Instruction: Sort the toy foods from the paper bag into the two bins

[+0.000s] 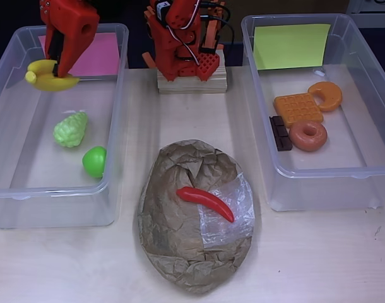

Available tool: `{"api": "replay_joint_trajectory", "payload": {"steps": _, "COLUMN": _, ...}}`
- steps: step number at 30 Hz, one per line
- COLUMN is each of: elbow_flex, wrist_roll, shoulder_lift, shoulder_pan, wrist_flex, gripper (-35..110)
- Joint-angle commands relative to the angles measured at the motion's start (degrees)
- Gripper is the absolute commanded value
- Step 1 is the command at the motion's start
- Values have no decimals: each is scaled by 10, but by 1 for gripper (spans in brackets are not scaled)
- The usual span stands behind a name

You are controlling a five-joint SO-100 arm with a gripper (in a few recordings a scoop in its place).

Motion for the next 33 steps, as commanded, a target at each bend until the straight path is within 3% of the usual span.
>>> {"api": "replay_joint_trajectory", "payload": {"steps": 1, "elbow_flex": 12, "wrist_roll": 19, "shoulder_lift": -17, "shoulder_pan": 33, "wrist_flex": -31, "gripper": 10}}
{"api": "replay_joint_trajectory", "payload": {"steps": 9, "elbow_flex": 2, "wrist_roll": 25, "shoulder_lift": -71, "shoulder_pan": 86, "wrist_flex": -16, "gripper": 20}}
{"api": "replay_joint_trajectory", "payload": {"steps": 17, "elbow_flex": 1, "wrist_roll": 26, "shoulder_lift": -76, "shoulder_pan": 76, "wrist_flex": -10, "gripper": 25}}
{"api": "replay_joint_trajectory", "payload": {"steps": 23, "elbow_flex": -60, "wrist_roll": -32, "shoulder_lift": -59, "shoulder_pan": 10, "wrist_flex": 8, "gripper": 24}}
{"api": "replay_joint_trajectory", "payload": {"steps": 33, "elbow_flex": -192, "wrist_roll": -116, "shoulder_lift": -76, "shoulder_pan": -188, "wrist_flex": 52, "gripper": 22}}
